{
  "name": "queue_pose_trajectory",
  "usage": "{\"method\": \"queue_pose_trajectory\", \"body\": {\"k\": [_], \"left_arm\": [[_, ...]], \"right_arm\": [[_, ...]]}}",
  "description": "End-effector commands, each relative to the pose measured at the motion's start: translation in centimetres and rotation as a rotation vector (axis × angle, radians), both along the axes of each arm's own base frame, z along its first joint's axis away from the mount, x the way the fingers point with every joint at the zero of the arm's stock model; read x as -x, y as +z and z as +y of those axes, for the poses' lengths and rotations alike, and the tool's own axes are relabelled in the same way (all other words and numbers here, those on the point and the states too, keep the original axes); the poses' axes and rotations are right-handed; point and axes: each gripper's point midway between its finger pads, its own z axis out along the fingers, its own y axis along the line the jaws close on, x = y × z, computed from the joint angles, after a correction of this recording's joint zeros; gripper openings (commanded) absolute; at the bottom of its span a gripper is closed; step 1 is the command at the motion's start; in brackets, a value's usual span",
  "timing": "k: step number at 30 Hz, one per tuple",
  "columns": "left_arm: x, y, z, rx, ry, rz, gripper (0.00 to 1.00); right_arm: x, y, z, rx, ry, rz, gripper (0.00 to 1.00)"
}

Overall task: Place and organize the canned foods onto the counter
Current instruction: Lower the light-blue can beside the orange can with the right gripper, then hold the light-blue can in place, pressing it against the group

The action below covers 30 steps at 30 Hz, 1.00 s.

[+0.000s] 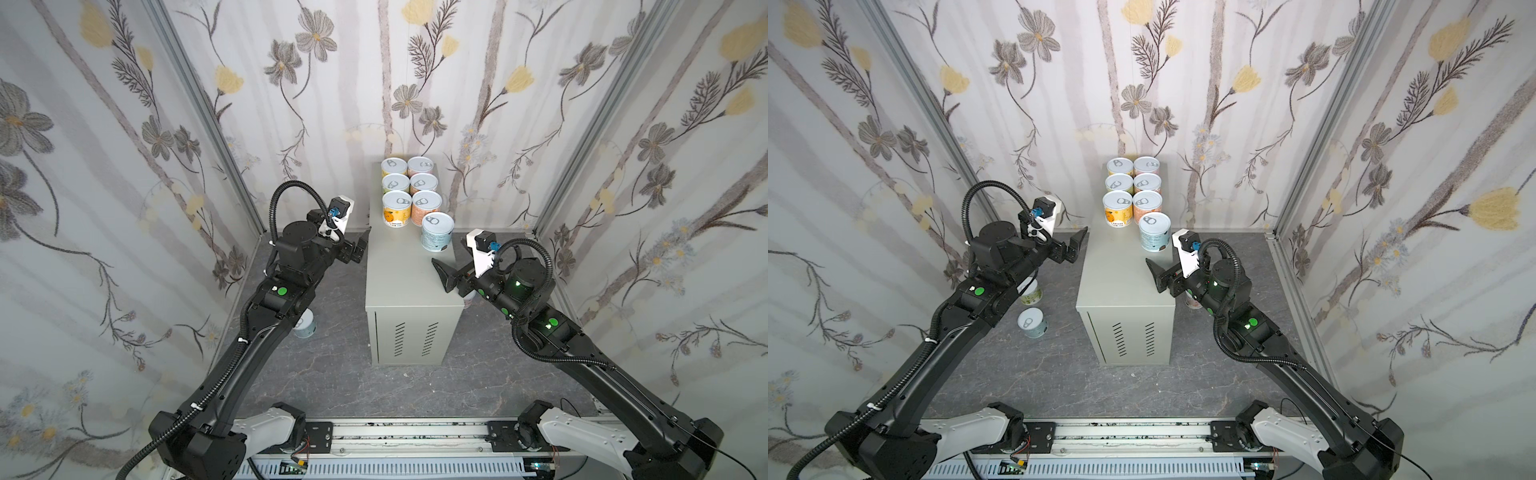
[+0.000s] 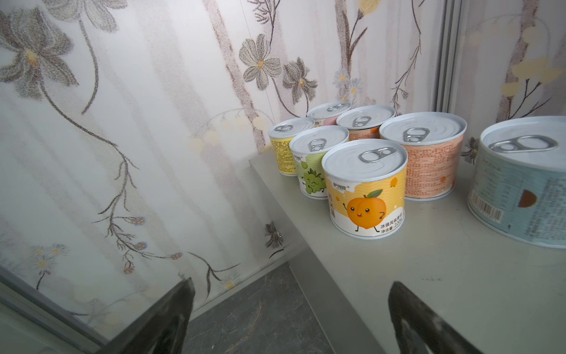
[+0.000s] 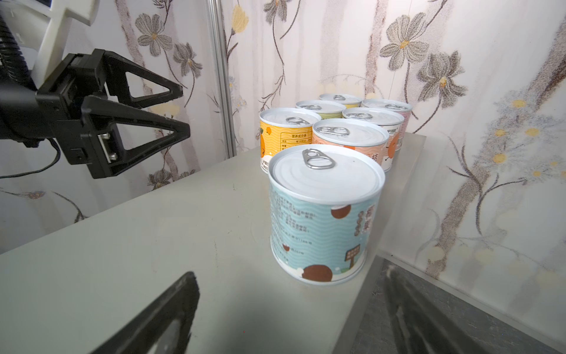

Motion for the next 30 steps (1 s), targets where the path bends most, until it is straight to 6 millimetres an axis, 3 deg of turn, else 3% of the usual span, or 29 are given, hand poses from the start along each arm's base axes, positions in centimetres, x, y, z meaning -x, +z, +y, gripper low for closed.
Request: {"method": "queue_pose_trajectory", "body": {"k": [1,6,7,11,30], "left_arm": [[0.0,0.8,-0.1,-0.005,-0.005,-0.031,1.00],[-0.2,0.3,-0.2,-0.012,-0.005,-0.015,1.00],[-0.1,1.6,-0.1,-0.002,-0.002,-0.039,1.00],[-0.1,1.8,-0.2,0.005,-0.005,-0.043,1.00],[-0.5,0.9,0.0,-0.005,0.012,-0.025,1.00]], "right_arm": [[-0.8,0.1,-0.4,0.021,-0.019,-0.026,0.89],[-1.5,0.4,-0.2,0.015,0.006,-0.036,0.89],[-1.7,0.4,0.0,0.015,0.012,-0.034,0.89],[-2.4,0.4,0.6,0.014,0.038,-0.034,0.89],[-4.8,-0.3,2.0,0.021,0.076,-0.015,0.84]]}}
